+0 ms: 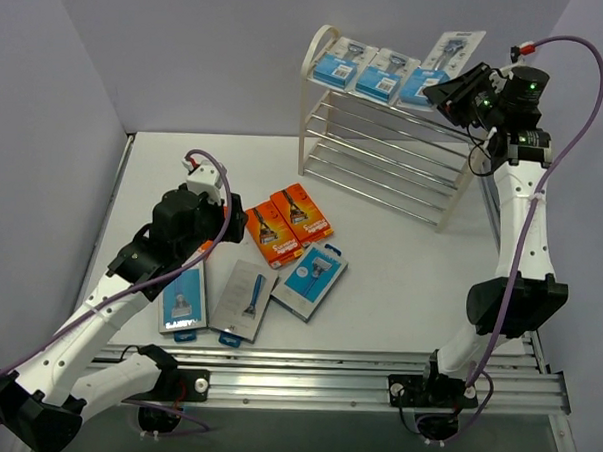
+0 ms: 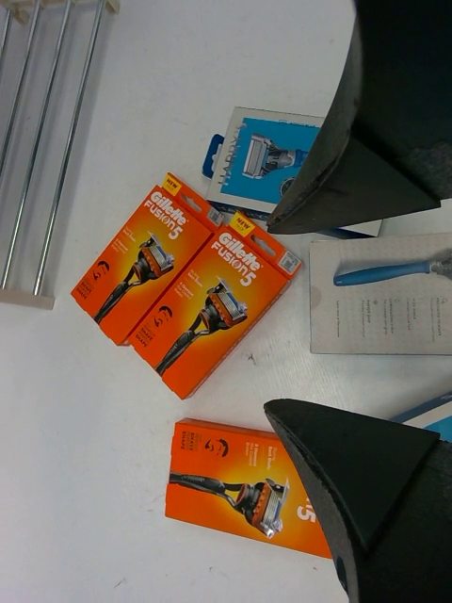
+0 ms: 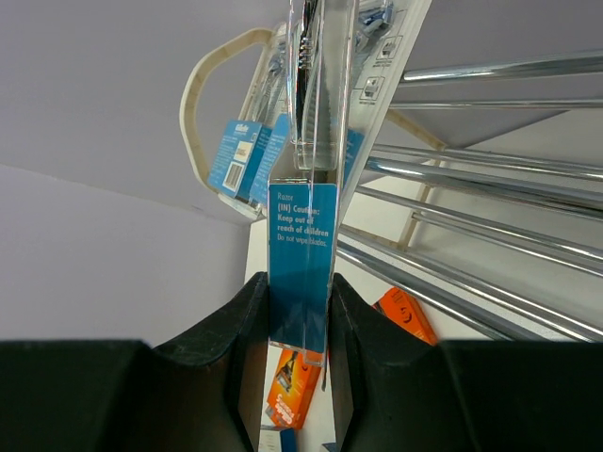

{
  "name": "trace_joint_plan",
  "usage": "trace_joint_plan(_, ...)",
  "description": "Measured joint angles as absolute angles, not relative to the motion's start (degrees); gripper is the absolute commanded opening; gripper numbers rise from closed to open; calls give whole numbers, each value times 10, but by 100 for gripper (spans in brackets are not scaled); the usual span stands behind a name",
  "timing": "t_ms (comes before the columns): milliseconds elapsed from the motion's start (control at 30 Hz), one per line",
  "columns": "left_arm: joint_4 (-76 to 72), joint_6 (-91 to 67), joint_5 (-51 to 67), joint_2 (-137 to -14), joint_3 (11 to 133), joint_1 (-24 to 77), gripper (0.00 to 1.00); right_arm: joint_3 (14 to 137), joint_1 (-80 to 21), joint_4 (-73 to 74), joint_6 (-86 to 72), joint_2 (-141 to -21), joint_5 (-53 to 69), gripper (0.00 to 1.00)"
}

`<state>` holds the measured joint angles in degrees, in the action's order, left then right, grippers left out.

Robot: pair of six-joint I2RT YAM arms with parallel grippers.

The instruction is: Place and organize the shaving razors onto the shelf

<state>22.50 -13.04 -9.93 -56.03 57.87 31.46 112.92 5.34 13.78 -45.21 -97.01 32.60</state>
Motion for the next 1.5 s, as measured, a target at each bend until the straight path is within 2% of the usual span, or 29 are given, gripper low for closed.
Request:
trace_joint_plan(433,226,-128,-112,-561,579,321,80,1130,57,125,-461,-1002,331,0)
trace_joint_plan(600,227,-128,-117,-561,579,322,80,1130,60,118,-463,-1018,336,3)
trace_joint_plan(667,227,-128,-118,-561,579,322,80,1130,62,116,-463,-1018,340,8)
trace_joint_plan(833,227,-128,-118,-563,579,323,80,1130,64,115,-463,-1019,345,10)
trace_joint_plan(1500,229,-128,-119,-573,579,325,80,1160,97,119,-477,-1035,384,9)
